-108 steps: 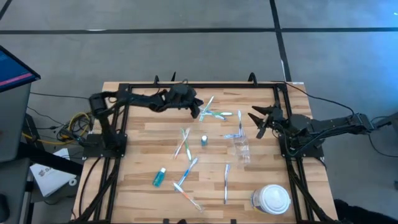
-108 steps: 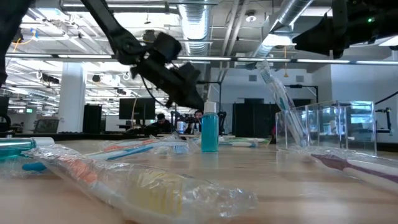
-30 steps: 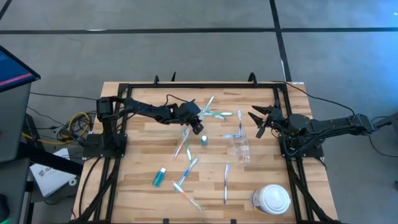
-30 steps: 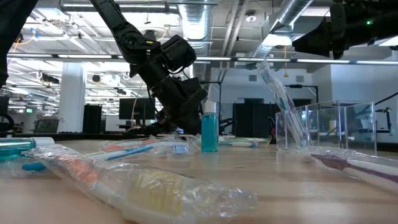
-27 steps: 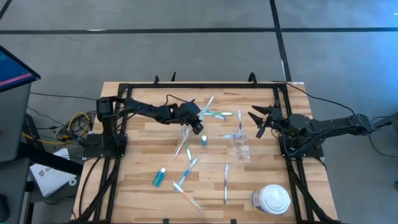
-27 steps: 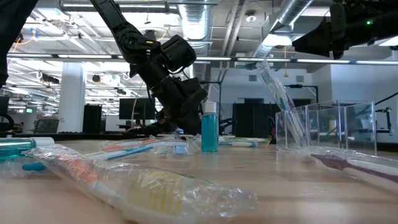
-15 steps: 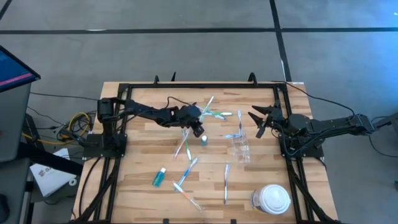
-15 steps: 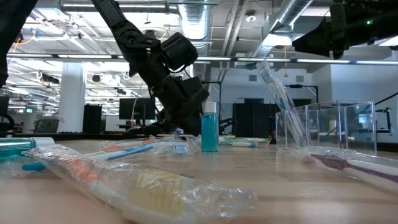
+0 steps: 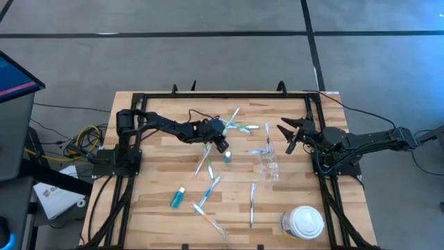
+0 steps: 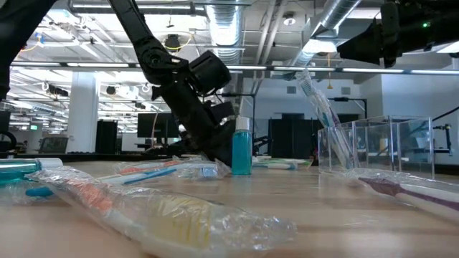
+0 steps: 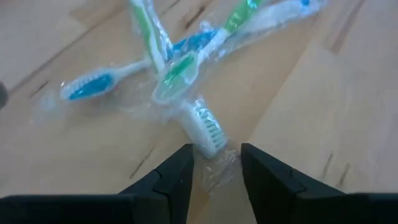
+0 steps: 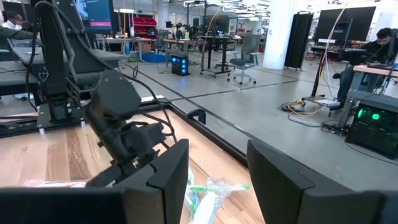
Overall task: Pick & Place toothbrushing station
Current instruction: Put the top left green toothbrush into the transparent organizer
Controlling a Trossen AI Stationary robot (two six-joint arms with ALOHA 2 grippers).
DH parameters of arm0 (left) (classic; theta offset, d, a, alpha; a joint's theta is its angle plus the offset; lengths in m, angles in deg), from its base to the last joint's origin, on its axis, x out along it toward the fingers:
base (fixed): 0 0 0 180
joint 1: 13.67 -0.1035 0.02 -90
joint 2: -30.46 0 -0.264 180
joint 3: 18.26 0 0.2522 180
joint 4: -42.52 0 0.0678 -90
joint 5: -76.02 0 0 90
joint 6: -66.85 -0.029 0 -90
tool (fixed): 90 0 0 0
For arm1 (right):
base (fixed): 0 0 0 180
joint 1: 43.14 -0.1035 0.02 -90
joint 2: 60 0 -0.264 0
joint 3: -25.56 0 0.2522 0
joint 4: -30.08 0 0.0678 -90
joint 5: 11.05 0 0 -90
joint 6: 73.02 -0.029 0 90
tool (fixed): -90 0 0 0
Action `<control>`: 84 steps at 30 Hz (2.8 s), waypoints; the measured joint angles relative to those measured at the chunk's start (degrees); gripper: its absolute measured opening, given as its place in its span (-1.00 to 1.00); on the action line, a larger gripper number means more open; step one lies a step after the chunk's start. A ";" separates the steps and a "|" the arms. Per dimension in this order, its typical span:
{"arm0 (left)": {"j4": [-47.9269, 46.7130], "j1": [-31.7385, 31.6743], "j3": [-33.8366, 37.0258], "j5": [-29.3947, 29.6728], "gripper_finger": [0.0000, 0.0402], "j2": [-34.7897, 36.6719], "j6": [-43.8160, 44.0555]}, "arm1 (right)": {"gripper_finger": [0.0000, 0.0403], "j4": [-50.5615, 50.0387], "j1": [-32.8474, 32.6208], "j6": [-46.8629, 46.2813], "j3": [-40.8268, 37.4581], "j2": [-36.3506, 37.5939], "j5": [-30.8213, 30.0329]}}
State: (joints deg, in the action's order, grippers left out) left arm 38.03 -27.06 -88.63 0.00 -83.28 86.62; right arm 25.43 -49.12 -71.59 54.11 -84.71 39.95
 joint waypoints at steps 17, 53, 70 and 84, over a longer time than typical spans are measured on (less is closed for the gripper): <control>-1.37 0.87 0.21 5.68 -0.99 0.88 -1.05 | -0.23 -0.55 0.00 0.00 0.00 -0.01 0.00; -10.14 7.89 0.17 1.12 -1.00 28.29 -3.04 | -0.23 11.90 0.00 7.67 0.00 -9.30 3.36; -7.34 7.87 0.17 -7.04 -1.00 28.41 -1.46 | -0.23 15.19 -3.08 15.59 8.78 -26.76 6.12; -7.77 7.85 0.13 -9.97 -1.00 31.56 -1.10 | -0.37 17.11 -2.60 20.20 15.72 -37.65 5.95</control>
State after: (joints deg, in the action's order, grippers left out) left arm 30.26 -19.21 -88.51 -9.97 -51.71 85.53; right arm 42.54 -51.72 -51.39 69.83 -122.36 45.90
